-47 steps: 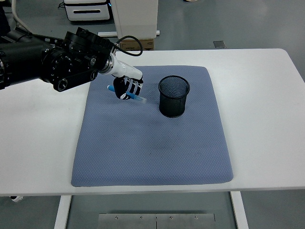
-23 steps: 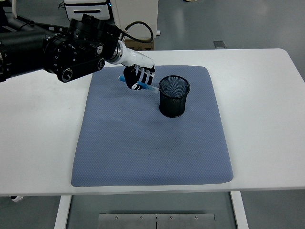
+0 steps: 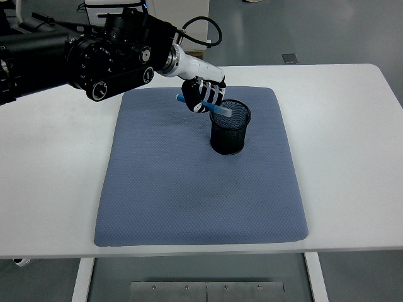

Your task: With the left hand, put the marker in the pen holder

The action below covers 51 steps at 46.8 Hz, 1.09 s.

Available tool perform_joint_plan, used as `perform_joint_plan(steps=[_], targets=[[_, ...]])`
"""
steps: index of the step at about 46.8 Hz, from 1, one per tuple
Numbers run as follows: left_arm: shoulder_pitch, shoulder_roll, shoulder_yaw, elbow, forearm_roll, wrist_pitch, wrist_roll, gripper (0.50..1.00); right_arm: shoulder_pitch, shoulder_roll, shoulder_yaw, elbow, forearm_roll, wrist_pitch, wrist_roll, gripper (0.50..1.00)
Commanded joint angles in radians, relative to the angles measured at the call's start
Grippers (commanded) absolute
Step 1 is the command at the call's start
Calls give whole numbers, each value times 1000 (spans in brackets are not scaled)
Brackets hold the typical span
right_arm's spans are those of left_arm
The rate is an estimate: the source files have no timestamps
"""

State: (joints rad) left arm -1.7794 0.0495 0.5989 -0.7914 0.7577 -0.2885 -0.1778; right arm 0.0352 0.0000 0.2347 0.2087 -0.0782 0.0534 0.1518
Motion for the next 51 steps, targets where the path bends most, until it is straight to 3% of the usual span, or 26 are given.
perform_joint_plan(steps=[1,34,51], targets=[[0,-10,-22,0,0,0,1,500,0,0,0,1,0,-1,0,1000],[15,-49,-99,0,-113,17,4,500,0,0,0,0,0,0,0,1000],[29,-49,-116,0,-190,77,4,500,0,0,0,0,0,0,0,1000]])
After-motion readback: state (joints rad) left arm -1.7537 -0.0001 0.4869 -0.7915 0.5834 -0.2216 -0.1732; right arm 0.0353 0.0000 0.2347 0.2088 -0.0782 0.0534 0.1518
